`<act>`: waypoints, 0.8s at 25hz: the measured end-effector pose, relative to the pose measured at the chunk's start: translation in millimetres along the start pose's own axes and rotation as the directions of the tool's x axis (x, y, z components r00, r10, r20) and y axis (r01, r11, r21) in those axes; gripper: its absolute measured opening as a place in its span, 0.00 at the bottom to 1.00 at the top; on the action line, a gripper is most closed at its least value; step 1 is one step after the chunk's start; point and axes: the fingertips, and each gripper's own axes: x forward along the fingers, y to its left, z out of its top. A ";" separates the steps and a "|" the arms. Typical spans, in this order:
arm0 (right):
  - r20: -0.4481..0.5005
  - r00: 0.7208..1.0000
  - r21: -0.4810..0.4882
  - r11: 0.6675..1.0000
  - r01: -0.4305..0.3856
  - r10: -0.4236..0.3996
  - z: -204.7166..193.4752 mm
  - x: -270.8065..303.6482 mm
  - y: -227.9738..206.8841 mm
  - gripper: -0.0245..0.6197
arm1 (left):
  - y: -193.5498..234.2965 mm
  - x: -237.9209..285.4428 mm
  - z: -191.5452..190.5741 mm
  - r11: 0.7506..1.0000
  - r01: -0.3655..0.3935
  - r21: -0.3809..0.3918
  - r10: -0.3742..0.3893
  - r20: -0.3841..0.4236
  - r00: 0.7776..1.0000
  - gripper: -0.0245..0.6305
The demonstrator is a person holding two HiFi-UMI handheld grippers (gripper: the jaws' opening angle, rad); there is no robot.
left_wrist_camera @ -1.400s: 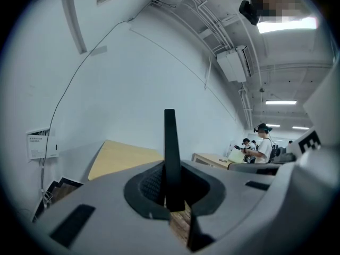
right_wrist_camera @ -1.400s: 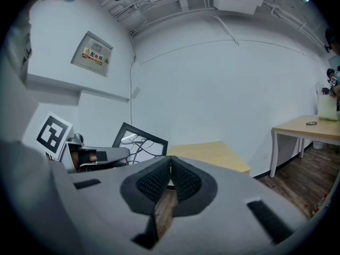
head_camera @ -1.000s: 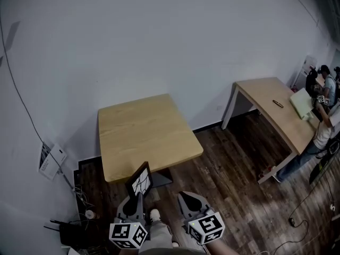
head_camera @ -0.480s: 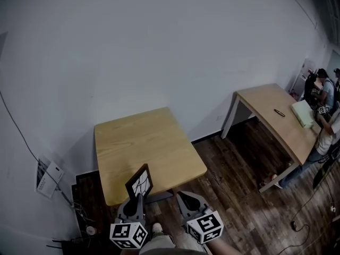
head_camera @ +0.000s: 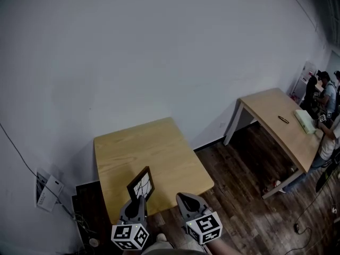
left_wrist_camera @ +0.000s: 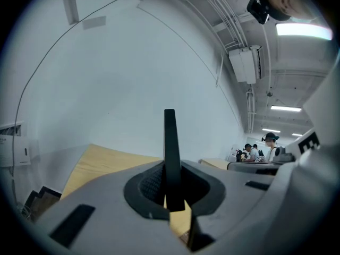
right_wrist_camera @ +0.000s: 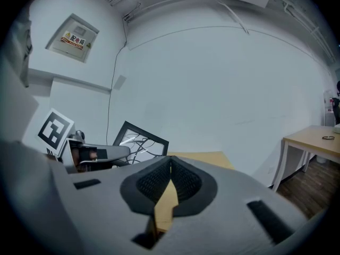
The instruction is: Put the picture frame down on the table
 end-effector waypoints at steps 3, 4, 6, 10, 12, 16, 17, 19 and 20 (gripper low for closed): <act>0.004 1.000 0.013 1.000 0.017 -0.017 3.4 19.4 -10.4 0.04 | 8.6 17.8 4.0 1.000 0.014 0.003 -0.014 -0.007 1.000 0.08; 0.004 1.000 0.018 1.000 0.022 -0.022 4.4 26.0 -13.2 0.04 | 11.6 23.8 5.2 1.000 0.019 0.004 -0.019 -0.009 1.000 0.08; 0.006 1.000 0.022 0.999 0.029 -0.029 7.3 40.0 -16.7 0.04 | 18.6 36.0 7.6 1.000 0.027 0.006 -0.027 -0.014 1.000 0.08; 0.011 1.000 0.022 0.999 0.026 -0.026 13.0 64.4 -19.5 0.04 | 32.3 56.8 8.8 0.999 0.034 0.004 -0.034 -0.022 0.999 0.08; 0.005 1.000 0.021 0.999 0.028 -0.028 12.2 73.9 -22.0 0.04 | 37.1 64.9 8.5 0.999 0.038 0.002 -0.038 -0.028 0.999 0.08; 0.007 0.999 0.019 0.999 0.037 -0.037 14.6 91.0 -26.2 0.04 | 45.7 77.2 7.5 0.999 0.048 0.003 -0.048 -0.038 0.998 0.08; 0.007 0.999 0.018 0.999 0.040 -0.040 15.4 94.5 -27.3 0.04 | 48.1 80.1 7.3 0.999 0.047 0.001 -0.047 -0.041 0.998 0.08; 0.000 0.999 0.017 0.999 0.046 -0.046 15.3 99.1 -30.4 0.04 | 51.9 85.3 6.2 0.999 0.043 -0.002 -0.043 -0.045 0.998 0.08; -0.006 0.999 0.017 0.999 0.046 -0.046 13.7 100.3 -31.9 0.04 | 52.8 87.5 5.3 0.999 0.041 -0.004 -0.041 -0.047 0.998 0.08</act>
